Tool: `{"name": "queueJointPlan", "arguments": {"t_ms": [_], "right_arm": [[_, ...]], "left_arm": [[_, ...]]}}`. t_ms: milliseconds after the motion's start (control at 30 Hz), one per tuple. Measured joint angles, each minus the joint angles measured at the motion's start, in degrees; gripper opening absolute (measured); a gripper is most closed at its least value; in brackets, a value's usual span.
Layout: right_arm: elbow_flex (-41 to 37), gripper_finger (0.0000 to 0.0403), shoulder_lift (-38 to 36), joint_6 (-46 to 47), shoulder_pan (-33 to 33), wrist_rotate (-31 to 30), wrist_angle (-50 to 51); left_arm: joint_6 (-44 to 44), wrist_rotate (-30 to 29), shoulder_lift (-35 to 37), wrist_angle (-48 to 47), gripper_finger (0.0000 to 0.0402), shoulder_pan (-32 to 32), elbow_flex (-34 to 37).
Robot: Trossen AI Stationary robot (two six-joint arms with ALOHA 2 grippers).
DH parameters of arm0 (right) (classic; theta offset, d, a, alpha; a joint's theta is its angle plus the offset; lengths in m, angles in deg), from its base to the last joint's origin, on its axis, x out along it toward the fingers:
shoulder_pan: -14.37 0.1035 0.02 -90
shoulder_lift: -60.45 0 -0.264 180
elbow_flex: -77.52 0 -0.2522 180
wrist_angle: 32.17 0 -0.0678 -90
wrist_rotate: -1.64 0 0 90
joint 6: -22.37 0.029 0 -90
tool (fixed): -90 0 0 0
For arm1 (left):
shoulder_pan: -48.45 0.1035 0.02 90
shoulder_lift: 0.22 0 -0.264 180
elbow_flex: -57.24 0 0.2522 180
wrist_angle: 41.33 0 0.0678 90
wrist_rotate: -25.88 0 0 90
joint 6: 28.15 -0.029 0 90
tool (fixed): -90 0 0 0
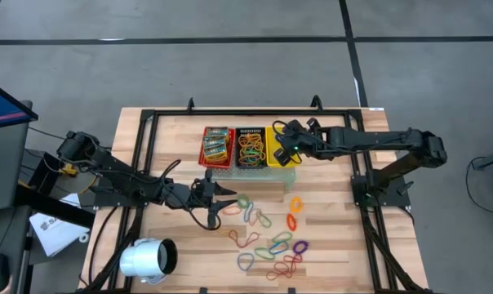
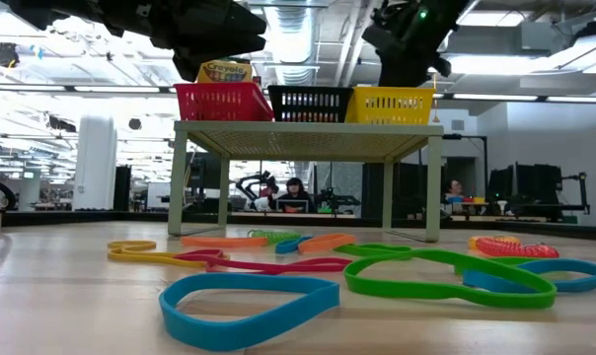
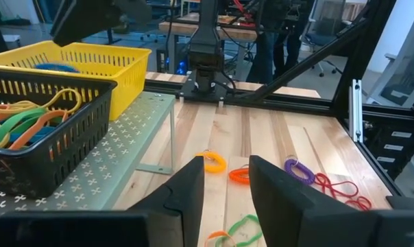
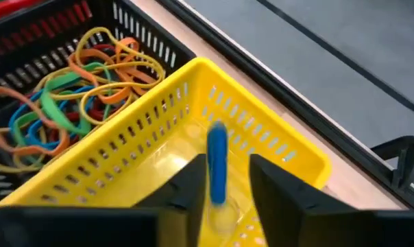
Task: Pick & Place Office Desk Supplies
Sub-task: Put the blue spring keychain into the yellow bin on the shelf, then put the yellow spring keychain into the yellow bin on the shelf
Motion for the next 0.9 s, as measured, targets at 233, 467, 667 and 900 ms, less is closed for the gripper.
{"name": "queueJointPlan", "arguments": {"t_ms": [233, 467, 667, 900], "right_arm": [[1.7, 0.0207, -2.88, 2.43, 2.43, 3.01, 4.53], [2.45, 0.0226, -8.86, 15.78, 16.61, -1.55, 14.05], [-6.17, 0.021, -8.47, 40.27, 30.56, -6.36, 19.89], [-20.65, 0.0198, -2.07, 63.77, 38.04, -2.79, 12.32]], "left_arm": [[1.07, -0.02, 0.02, 0.0, 0.0111, 0.0, 0.0], [2.43, 0.0, 0.02, -1.42, 0.0112, -0.02, -0.03], [2.46, 0.0, 0.02, -1.45, 0.0112, -0.02, -0.02], [2.43, 0.02, 0.02, -1.47, 0.0112, -0.01, -0.02]]}}
